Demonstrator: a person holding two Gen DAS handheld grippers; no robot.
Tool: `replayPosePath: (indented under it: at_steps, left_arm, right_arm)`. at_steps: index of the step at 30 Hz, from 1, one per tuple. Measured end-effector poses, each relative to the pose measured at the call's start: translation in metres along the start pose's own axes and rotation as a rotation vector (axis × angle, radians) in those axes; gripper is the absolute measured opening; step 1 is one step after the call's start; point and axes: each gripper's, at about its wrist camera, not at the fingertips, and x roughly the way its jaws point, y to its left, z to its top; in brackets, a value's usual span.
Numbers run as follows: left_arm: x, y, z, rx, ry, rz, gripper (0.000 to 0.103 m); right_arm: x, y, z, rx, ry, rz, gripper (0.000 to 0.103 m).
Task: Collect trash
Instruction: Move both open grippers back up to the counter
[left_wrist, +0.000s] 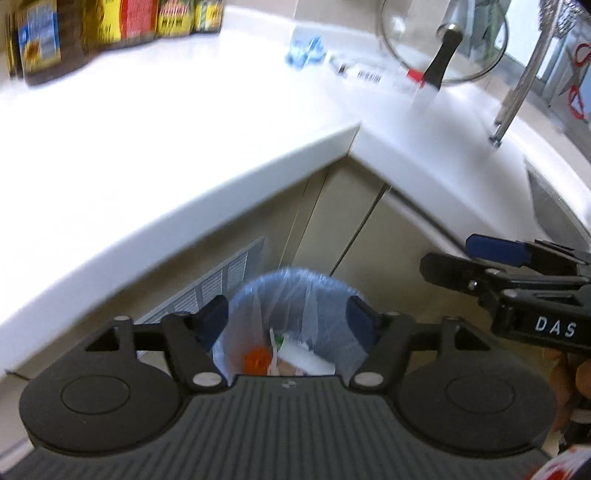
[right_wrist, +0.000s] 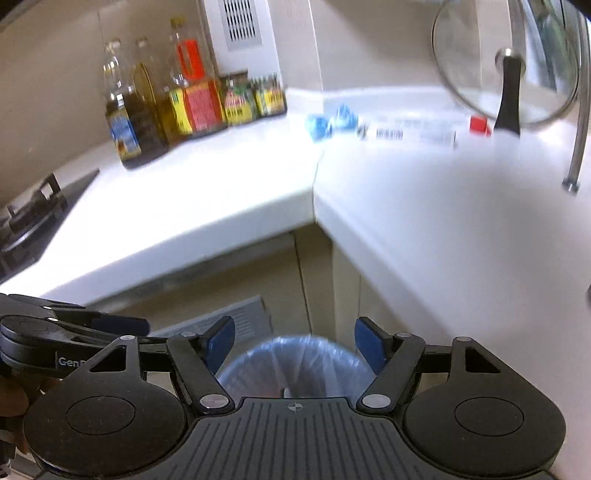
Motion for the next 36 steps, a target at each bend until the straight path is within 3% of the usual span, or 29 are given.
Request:
replayPosePath:
  at_steps: [9, 17, 20, 28, 36]
  left_arm:
    - [-0.036, -0.006, 0.036, 0.021, -0.126, -0.023, 0.081]
    - [-0.056, 0.003, 0.072, 0.040, -0.217, -0.038, 0.082]
    - [-0.054, 0.000, 0.088, 0.056, -0.239, -0.028, 0.083]
    - [-0.031, -0.012, 0.138, 0.074, -0.312, 0.013, 0.083]
    - [0.013, -0.030, 0.193, 0.107, -0.297, 0.054, 0.083]
  right_arm:
    - [-0.037, -0.015, 0.037, 0.000, -0.122, -0.074, 0.075]
    - [-0.056, -0.038, 0.072, -0.005, -0.198, -0.145, 0.079]
    - [-0.055, -0.047, 0.089, -0.071, -0.229, -0.149, 0.079]
    - [-0.008, -0.093, 0.152, -0.243, -0.139, -0.036, 0.082]
    - [0.057, -0.139, 0.214, -0.415, -0.049, 0.101, 0.084]
